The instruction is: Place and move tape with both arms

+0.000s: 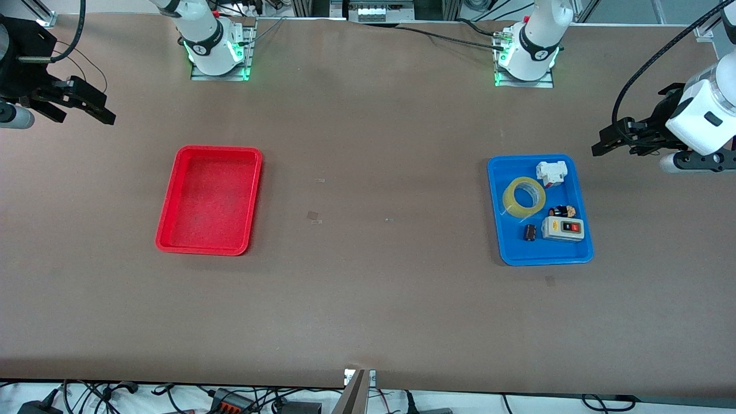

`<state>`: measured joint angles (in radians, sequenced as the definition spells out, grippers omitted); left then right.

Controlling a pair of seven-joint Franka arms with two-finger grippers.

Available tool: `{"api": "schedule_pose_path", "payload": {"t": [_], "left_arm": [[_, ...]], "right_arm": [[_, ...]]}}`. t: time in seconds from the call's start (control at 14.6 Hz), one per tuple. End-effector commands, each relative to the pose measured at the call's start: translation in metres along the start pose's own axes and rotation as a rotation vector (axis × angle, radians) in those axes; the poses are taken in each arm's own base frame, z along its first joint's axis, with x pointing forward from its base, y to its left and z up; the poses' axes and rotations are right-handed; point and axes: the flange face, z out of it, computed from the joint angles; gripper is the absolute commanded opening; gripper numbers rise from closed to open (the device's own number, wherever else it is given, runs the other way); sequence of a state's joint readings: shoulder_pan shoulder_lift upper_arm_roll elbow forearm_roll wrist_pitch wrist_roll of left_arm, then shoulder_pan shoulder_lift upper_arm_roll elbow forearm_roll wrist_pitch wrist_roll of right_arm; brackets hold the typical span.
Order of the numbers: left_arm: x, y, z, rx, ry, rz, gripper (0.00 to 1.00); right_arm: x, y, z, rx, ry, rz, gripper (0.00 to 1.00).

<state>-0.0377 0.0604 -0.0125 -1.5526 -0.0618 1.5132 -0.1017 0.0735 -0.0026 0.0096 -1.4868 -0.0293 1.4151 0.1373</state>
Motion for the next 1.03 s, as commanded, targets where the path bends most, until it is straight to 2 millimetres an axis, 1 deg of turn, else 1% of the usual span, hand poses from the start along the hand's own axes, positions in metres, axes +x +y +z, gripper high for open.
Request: {"api": "schedule_pose_path", "payload": {"t": [0.0,0.21,0.34,0.41,0.48,0.69,0.82,0.96], "left_arm": [[-0.011,-0.002,0.001,-0.02,0.019,0.019,1.0],[-0.013,-0.001,-0.003,-0.02,0.026,0.022,1.0],[-0.01,0.003,-0.004,-0.014,0.031,0.029,1.0],[-0.008,0.003,-0.001,-0.01,0.025,0.028,1.0],[-0.009,0.0,-0.003,-0.021,0.025,0.021,1.0],[-0.004,-0.006,0.009,-0.018,0.006,0.007,1.0],[0.001,-0.008,0.025,-0.007,-0.042,-0.01,1.0],[0.002,-0.011,0.029,-0.01,-0.054,-0.076,1.0]], "right_arm": [[-0.007,-0.002,-0.005,0.003,0.001,-0.013,0.99],[-0.006,0.0,-0.004,0.003,0.0,-0.01,0.99],[-0.007,0.0,-0.004,0.004,-0.002,0.004,0.99],[-0.007,0.0,-0.006,0.005,0.004,0.007,0.99],[-0.006,0.001,-0.005,0.006,0.007,0.007,0.99],[-0.007,0.001,-0.006,0.004,0.004,-0.005,0.99],[-0.008,0.001,-0.007,0.003,0.001,-0.005,0.99],[-0.008,0.001,-0.005,0.003,-0.002,-0.005,0.99]]}}
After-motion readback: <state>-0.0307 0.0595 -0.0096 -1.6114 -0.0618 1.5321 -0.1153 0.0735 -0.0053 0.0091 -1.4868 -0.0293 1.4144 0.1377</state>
